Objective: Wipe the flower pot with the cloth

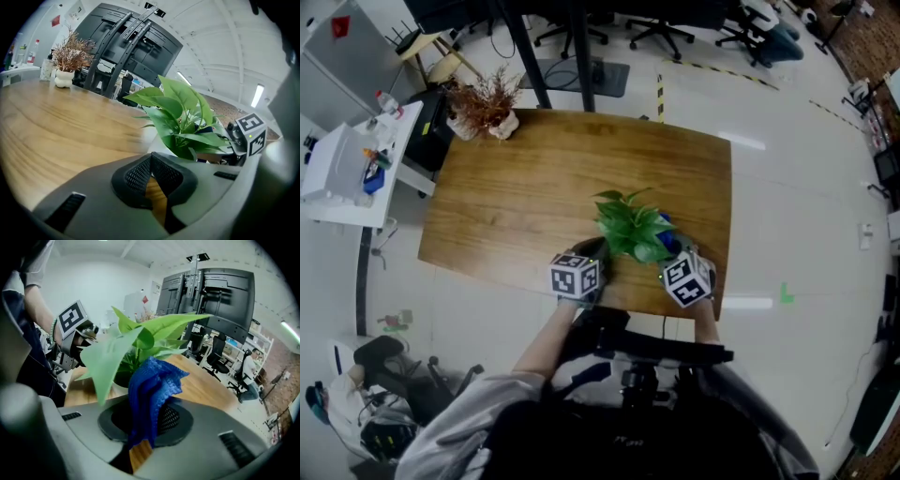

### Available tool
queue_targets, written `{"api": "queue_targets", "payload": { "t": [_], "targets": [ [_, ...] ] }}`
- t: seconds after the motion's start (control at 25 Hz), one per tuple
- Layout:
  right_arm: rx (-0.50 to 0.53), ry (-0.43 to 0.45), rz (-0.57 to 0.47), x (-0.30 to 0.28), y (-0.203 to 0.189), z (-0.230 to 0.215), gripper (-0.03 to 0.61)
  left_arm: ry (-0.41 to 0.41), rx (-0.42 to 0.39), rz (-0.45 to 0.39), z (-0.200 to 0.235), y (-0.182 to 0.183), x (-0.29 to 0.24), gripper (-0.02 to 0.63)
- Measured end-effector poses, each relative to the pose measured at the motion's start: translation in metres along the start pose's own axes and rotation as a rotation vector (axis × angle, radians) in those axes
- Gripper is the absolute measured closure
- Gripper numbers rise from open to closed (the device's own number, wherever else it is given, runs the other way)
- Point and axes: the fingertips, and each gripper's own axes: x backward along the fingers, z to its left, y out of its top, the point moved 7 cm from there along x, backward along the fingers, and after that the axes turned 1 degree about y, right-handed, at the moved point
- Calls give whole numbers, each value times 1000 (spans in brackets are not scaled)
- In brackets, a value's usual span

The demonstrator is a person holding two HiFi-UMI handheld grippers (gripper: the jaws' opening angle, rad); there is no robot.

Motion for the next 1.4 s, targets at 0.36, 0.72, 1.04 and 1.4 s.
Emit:
{"api": "queue_targets", "payload": {
  "t": [0.36,0.72,1.04,1.4],
  "targets": [
    [84,74,61,-5,-3,28,499,26,21,-24,6,7,-6,613],
    [178,187,114,-17,-17,70,499,39,19,-23,6,3,-11,613],
    [-79,169,43,-9,-25,52,499,2,-32,-39,0,0,-1,612],
    [-152,41,-5,16,-21,-2,499,-26,-23,-45,-6,-6,4,612]
  ]
}}
